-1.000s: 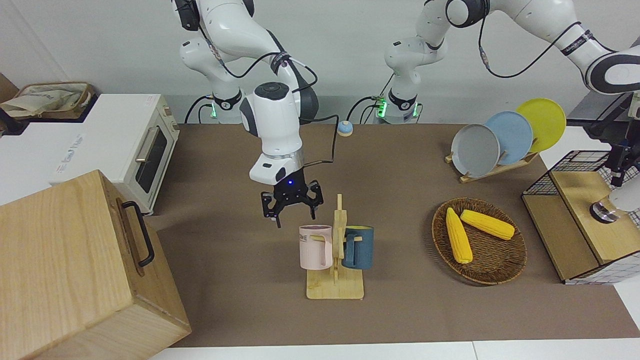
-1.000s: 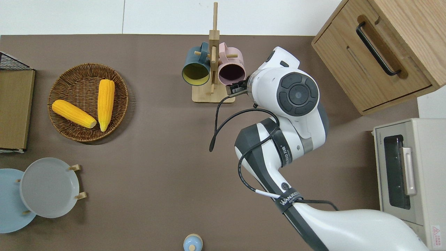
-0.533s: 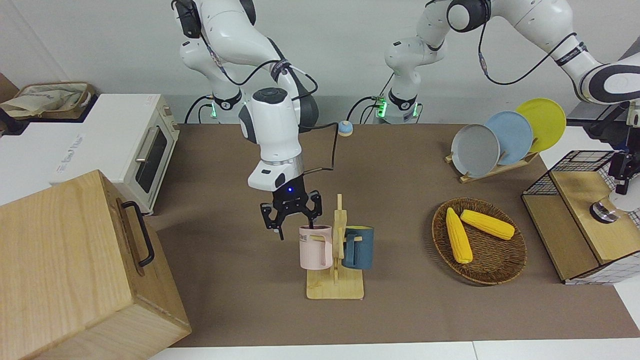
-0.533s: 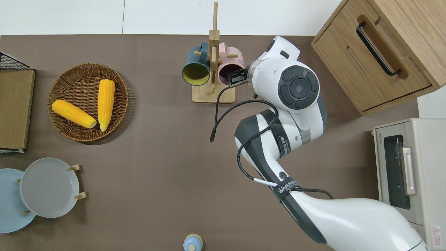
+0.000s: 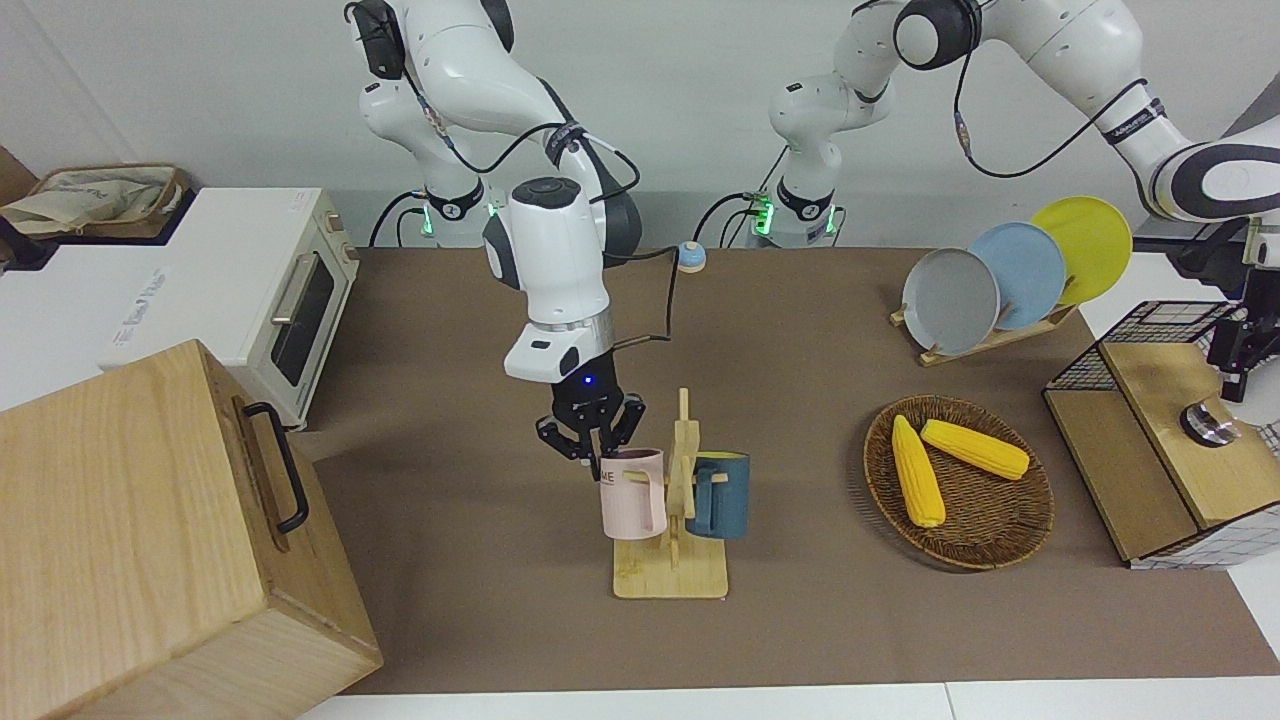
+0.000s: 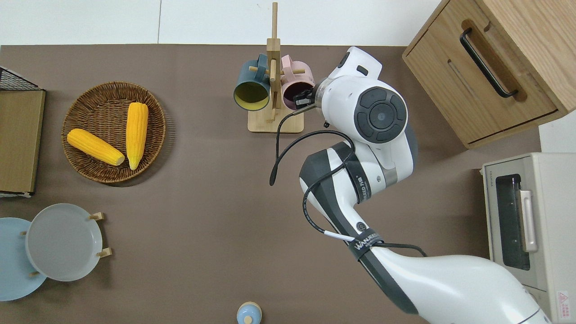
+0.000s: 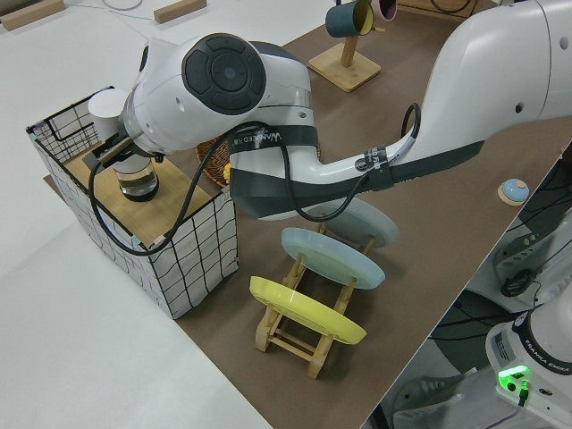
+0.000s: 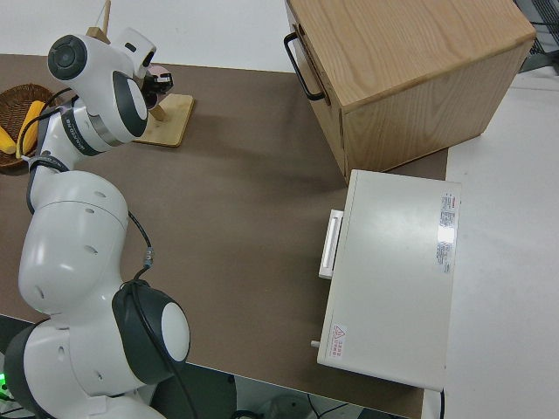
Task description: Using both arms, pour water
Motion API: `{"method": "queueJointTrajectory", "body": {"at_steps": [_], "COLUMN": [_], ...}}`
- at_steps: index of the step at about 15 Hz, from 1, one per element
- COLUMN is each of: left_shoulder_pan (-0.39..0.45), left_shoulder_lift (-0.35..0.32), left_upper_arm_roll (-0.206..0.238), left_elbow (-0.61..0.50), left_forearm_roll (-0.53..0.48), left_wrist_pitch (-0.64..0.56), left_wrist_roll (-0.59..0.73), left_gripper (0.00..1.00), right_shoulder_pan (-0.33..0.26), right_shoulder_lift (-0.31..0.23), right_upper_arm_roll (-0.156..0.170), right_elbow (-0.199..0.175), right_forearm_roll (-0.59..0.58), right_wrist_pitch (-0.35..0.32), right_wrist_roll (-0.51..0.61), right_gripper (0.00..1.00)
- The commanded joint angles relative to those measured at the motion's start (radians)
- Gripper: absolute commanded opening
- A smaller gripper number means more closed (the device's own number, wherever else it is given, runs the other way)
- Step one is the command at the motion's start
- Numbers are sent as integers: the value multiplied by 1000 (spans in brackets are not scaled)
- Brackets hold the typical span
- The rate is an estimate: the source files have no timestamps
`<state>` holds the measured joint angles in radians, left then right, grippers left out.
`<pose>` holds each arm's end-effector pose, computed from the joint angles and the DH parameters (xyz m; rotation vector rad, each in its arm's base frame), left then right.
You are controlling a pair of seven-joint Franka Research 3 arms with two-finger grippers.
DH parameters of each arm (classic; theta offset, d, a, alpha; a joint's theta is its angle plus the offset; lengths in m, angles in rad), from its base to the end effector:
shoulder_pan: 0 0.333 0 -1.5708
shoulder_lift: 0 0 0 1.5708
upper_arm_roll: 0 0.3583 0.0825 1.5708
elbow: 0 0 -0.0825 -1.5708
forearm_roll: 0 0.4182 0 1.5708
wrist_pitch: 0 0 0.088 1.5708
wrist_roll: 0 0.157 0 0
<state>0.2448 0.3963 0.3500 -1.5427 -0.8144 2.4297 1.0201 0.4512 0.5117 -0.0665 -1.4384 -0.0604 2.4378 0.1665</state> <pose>0.6876 0.3851 0.4840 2.9075 0.0016 1.1341 0.7548 0.3143 0.4302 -2.9655 -0.4045 -0.7508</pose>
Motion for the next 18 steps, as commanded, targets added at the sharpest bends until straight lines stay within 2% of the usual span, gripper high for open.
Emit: {"method": "queueJointTrajectory", "body": {"at_steps": [1, 2, 4, 8, 13, 18], "left_shoulder_pan": [11, 11, 11, 10, 11, 17], "left_shoulder_lift": [9, 9, 9, 9, -5, -10], "left_upper_arm_roll": [-8, -8, -8, -8, 1, 12], "left_elbow": [0, 0, 1, 7, 43, 134], "left_forearm_roll": [-49, -49, -48, -45, -26, 96], "left_wrist_pitch": [22, 22, 22, 22, -9, -132], "left_wrist_roll": [38, 38, 37, 20, -54, -195], "left_gripper": [479, 259, 1, 0, 0, 0], "right_shoulder_pan": [-3, -3, -3, -3, -3, -11], "right_shoulder_lift": [14, 13, 13, 11, -1, -16], "right_upper_arm_roll": [7, 7, 7, 5, -1, -7], "right_elbow": [27, 27, 27, 27, 27, 35], "right_forearm_roll": [-10, -10, -10, -12, -15, -15], "right_wrist_pitch": [10, 9, 3, -5, -54, -112], "right_wrist_roll": [-10, -10, -12, -15, -19, -53], "right_gripper": [56, 31, 0, 0, 0, 0]}}
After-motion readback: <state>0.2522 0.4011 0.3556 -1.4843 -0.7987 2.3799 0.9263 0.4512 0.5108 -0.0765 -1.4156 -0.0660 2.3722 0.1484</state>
